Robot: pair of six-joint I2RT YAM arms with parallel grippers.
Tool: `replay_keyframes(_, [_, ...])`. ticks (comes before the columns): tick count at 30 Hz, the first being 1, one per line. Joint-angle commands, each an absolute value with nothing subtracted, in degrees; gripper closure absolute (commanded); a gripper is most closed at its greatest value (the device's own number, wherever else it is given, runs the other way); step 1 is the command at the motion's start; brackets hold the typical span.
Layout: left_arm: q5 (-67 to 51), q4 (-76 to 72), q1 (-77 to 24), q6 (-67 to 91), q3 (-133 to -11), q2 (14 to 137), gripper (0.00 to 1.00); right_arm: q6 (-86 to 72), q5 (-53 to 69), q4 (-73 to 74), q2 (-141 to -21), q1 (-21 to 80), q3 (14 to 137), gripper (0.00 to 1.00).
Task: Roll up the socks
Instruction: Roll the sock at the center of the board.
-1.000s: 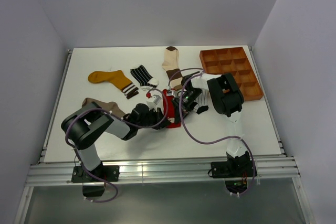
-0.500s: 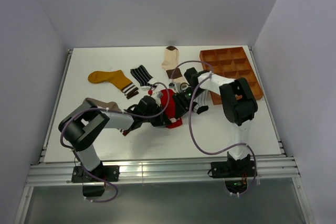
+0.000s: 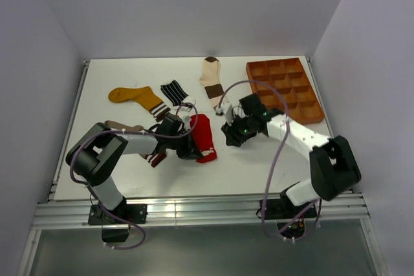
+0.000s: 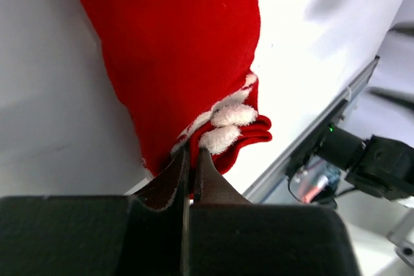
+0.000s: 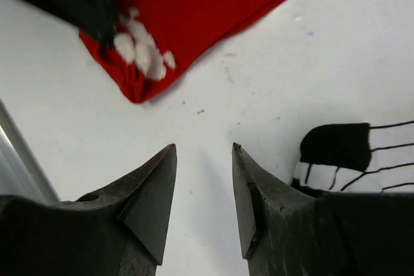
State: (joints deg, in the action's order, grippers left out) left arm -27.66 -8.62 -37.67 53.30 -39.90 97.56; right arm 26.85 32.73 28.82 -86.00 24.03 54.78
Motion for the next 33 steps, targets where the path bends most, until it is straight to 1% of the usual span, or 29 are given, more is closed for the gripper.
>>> replay_keyframes(1, [-31.02, -1.23, -36.83, 53.09, -39.55, 99.22, 1.00, 35.49, 20.79, 17.16, -78.07, 31.70, 45.38, 0.53])
replay_keyframes(2, [-31.63, -1.14, -36.57, 53.09, -39.55, 99.58, 0.99, 36.29, 19.18, 14.79, -74.48, 36.69, 40.39, 0.53])
replay_keyframes(5, [-33.05, -0.18, -36.13, 52.91, -39.55, 100.28, 1.00, 38.93, 13.73, 7.66, -69.54, 44.09, 33.69, 0.52])
replay_keyframes(7, [-33.84, -0.18, -36.04, 52.65, -39.55, 100.37, 1.00, 40.51, 10.48, 2.84, -68.12, 48.40, 30.87, 0.51])
replay_keyframes(8, [-33.92, 1.48, -35.95, 52.39, -39.64, 100.28, 1.00, 40.95, 9.76, 2.03, -68.12, 48.43, 30.33, 0.50])
replay_keyframes(11, [-34.72, 2.19, -35.42, 52.03, -39.73, 100.37, 1.00, 42.18, 6.61, 0.18, -67.68, 53.34, 28.14, 0.50])
replay_keyframes(15, [-35.07, 2.99, -35.25, 51.42, -39.99, 100.55, 1.00, 44.99, 1.68, -8.85, -68.02, 60.10, 24.79, 0.50])
replay_keyframes(23, [-35.42, 3.43, -34.89, 50.89, -40.25, 100.90, 1.00, 47.28, -1.84, -13.26, -71.01, 66.70, 23.38, 0.48])
replay_keyframes(33, [-36.12, 4.39, -34.80, 49.57, -40.96, 101.78, 1.00, 49.83, -3.78, -17.22, -77.60, 69.26, 23.55, 0.48])
